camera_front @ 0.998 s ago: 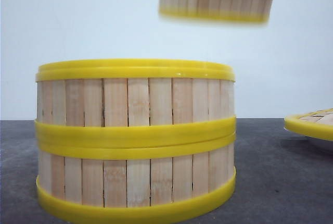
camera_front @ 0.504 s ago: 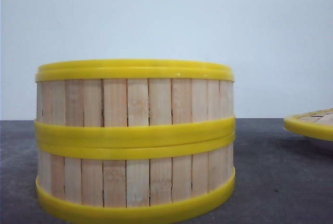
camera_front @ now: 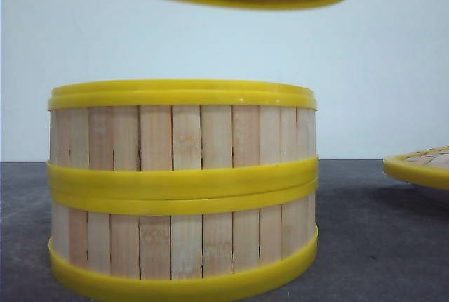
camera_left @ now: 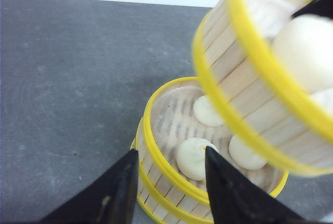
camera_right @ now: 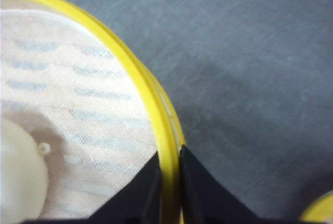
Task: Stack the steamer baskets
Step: 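Lift the one-bun basket with the right gripper and set it atop the stack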
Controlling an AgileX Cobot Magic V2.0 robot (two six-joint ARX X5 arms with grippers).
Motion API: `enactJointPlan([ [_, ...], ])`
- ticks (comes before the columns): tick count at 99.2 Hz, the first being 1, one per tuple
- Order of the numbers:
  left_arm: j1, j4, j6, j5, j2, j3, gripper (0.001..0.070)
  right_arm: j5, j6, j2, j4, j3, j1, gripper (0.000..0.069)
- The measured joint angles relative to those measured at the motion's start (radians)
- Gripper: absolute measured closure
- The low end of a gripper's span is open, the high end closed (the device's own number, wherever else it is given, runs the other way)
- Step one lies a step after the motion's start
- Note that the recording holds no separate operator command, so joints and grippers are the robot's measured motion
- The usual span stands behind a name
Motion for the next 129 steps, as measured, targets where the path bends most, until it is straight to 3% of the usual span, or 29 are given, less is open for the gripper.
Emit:
enactJointPlan([
  [40,0.000,-0.002,0.000,0.007,0.000,0.000,0.0477,0.108,0.013,0.108,0.055,-0.024,0.095,0.0666],
  [77,0.000,-0.022,0.000,0.053,0.000,0.000,0.0477,0.137,0.015,0.171,0.073,-0.024,0.095,0.0666],
  [129,0.000,-0.040,0.003,0.053,0.000,0.000,0.0477,0.179,0.018,0.182,0.034,-0.024,0.069,0.0667],
])
